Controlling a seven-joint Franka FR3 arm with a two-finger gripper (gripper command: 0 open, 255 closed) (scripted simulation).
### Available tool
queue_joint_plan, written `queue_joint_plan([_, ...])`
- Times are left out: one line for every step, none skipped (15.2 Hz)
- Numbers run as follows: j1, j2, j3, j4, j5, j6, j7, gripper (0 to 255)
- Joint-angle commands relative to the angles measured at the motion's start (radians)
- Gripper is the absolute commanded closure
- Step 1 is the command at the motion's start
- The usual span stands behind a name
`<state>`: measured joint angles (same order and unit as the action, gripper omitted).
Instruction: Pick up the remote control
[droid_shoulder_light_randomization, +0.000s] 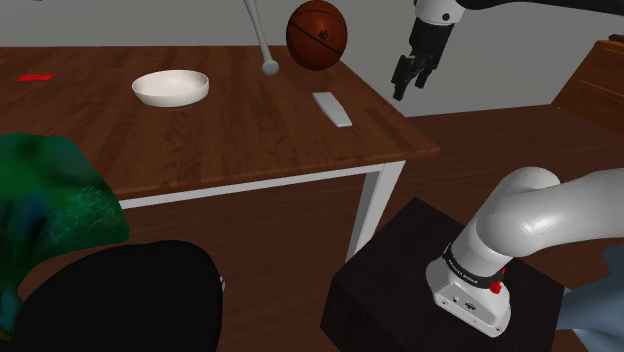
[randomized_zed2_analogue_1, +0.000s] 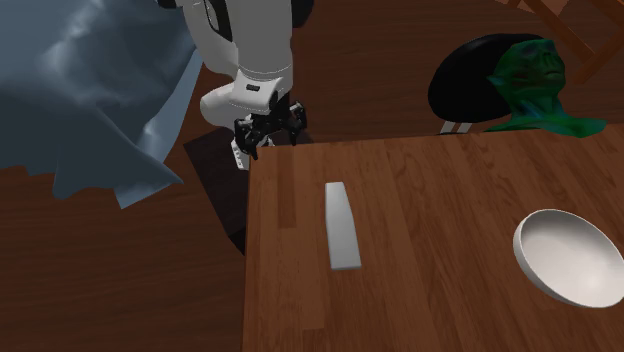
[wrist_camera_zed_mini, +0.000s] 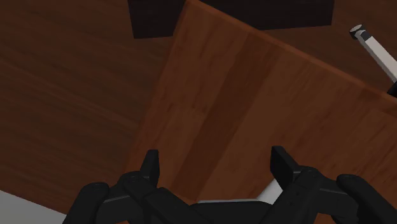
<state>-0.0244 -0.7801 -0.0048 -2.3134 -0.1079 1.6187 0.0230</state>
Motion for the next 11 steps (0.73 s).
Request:
queue_joint_plan([0.000,0.000,0.000,0.000,0.000,0.000,0.000,0])
queue_joint_plan([-0.004,0.037,0.011,0.013,0.013,0.017,0.034,0])
queue_joint_plan([-0.008,0.074,0.023,0.028,0.026,0.033,0.068,0])
queue_joint_plan([-0.012,0.112,0.033,0.045,0.037,0.048,0.101,0])
queue_joint_plan([-0.016,0.150,0.043,0.063,0.049,0.063,0.134,0])
queue_joint_plan([-0.021,0.189,0.052,0.083,0.059,0.076,0.166,0])
queue_joint_plan([-0.025,0.228,0.061,0.103,0.068,0.090,0.198,0])
queue_joint_plan([-0.029,0.268,0.069,0.126,0.077,0.102,0.229,0])
queue_joint_plan([-0.033,0.308,0.077,0.149,0.085,0.113,0.260,0])
queue_joint_plan([-0.036,0.348,0.084,0.175,0.092,0.124,0.291,0])
queue_joint_plan([-0.040,0.388,0.090,0.201,0.099,0.133,0.321,0])
